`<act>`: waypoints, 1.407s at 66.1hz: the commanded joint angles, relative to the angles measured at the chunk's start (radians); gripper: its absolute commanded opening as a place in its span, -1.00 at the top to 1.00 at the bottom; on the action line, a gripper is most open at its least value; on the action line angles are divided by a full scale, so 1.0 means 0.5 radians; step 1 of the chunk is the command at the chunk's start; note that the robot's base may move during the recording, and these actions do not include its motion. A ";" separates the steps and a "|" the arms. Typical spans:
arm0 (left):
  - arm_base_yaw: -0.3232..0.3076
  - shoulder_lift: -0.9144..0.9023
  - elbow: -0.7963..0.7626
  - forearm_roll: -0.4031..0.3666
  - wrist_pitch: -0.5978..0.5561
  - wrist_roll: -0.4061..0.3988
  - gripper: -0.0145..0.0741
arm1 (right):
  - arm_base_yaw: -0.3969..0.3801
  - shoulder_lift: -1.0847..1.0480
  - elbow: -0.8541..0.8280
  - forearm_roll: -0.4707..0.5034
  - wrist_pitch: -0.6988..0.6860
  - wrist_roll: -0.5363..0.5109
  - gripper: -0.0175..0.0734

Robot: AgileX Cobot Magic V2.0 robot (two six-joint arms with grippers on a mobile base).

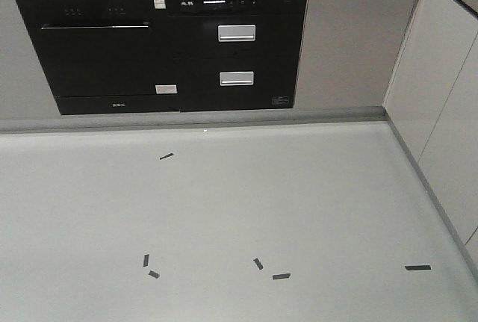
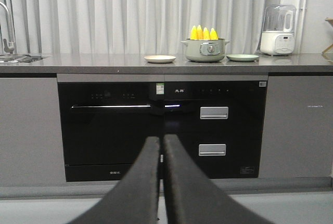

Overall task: Distribute corn equally
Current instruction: 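Drive the base toward the counter with the pot and plates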

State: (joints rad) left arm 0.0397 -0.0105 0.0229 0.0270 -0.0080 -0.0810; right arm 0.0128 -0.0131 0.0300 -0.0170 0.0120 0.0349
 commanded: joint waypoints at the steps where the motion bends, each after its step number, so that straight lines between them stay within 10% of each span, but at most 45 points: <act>1: -0.008 -0.032 0.027 -0.019 -0.152 -0.018 0.69 | 0.002 -0.001 0.019 0.001 -0.159 -0.012 0.62; 93: -0.008 -0.032 0.027 -0.019 -0.152 -0.018 0.69 | 0.002 -0.001 0.019 0.001 -0.159 -0.012 0.62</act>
State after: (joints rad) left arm 0.0397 -0.0105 0.0229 0.0270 -0.0080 -0.0810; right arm 0.0128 -0.0131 0.0300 -0.0170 0.0120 0.0349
